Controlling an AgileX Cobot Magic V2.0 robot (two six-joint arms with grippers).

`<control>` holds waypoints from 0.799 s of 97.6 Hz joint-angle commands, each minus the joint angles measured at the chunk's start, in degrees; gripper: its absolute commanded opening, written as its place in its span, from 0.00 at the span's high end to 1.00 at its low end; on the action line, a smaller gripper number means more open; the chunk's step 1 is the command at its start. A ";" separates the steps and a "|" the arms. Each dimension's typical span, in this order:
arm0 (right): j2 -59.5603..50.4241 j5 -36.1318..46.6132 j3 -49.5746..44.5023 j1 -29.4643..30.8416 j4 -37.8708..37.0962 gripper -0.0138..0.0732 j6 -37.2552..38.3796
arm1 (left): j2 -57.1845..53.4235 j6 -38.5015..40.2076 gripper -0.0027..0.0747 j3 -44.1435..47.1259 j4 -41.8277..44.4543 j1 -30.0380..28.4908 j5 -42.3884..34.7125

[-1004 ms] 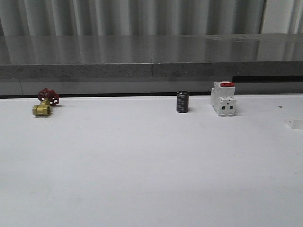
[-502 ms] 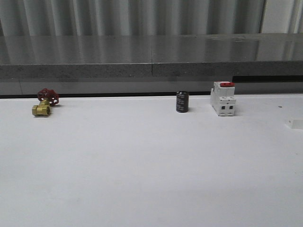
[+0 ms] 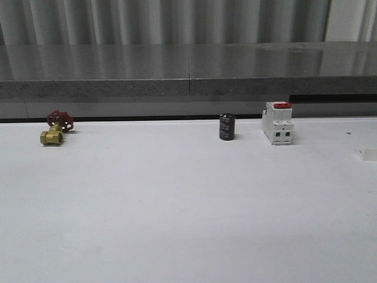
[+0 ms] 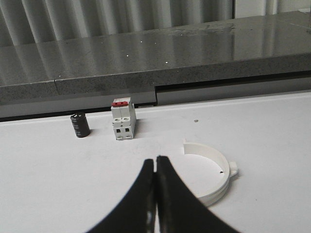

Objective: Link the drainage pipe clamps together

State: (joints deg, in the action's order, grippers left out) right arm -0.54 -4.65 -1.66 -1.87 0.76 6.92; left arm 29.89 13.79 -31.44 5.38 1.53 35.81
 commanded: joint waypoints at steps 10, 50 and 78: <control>-1.14 4.65 1.16 -0.26 -0.76 0.92 0.00 | 8.91 0.29 0.99 -3.94 0.29 0.00 -0.20; -1.14 4.65 1.16 -0.26 -0.76 0.92 0.00 | 16.85 0.29 0.80 -3.94 0.51 0.00 3.13; -1.14 4.65 1.16 -0.26 -0.76 0.92 0.00 | 16.99 0.29 0.27 -4.13 0.55 0.00 1.77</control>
State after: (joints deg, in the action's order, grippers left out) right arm -0.54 -4.65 -1.66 -1.87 0.76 6.92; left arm 46.67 13.79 -33.29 5.53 1.53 41.51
